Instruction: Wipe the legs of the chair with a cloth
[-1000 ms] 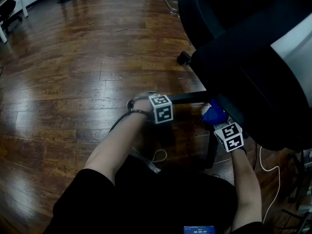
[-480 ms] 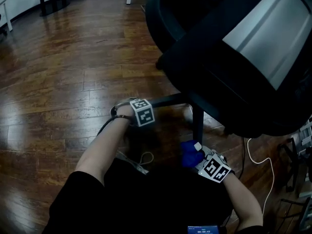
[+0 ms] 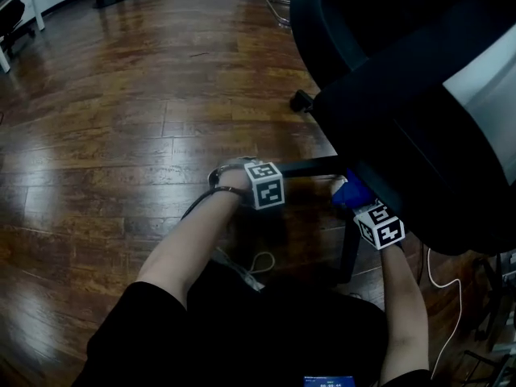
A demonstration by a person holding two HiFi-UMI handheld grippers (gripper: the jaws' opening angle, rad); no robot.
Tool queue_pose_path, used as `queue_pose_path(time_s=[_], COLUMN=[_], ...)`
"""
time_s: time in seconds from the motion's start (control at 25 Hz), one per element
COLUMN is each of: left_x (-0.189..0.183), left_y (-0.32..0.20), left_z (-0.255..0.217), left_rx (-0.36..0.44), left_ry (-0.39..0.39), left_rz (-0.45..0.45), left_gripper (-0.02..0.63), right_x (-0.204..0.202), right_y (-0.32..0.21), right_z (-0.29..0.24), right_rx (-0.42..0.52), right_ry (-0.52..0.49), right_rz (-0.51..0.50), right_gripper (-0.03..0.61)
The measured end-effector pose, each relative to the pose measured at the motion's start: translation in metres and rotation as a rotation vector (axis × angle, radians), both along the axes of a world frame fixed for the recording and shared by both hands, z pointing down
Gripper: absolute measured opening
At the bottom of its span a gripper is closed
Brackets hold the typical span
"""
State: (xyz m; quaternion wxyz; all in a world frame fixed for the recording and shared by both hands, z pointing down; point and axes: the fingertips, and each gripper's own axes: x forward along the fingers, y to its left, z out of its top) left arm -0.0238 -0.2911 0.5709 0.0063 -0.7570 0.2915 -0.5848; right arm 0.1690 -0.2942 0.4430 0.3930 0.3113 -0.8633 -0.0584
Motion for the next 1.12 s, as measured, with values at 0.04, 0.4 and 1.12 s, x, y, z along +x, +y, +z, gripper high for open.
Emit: queue_pose_path(time_s=[0.04,0.4,1.12], left_x=[0.001,-0.003,-0.003], left_y=[0.0,0.001,0.0], left_z=[0.0,0.002,0.002], left_rx=[0.0,-0.008,-0.02], left_ry=[-0.001,-0.006,0.004], left_rz=[0.003,0.003,-0.003], left_gripper=[0.055,0.055,0.055], right_x=[-0.001,-0.002,0.014], right_y=[-0.011,0.05,0.137], right_z=[-0.006,0.021,0.05], right_rx=[0.013,-0.056,-0.169], right_ry=[-0.014,0.104,0.195], right_rz=[0.032,-0.128,-0.317], right_gripper=[0.083,0.083,0.081])
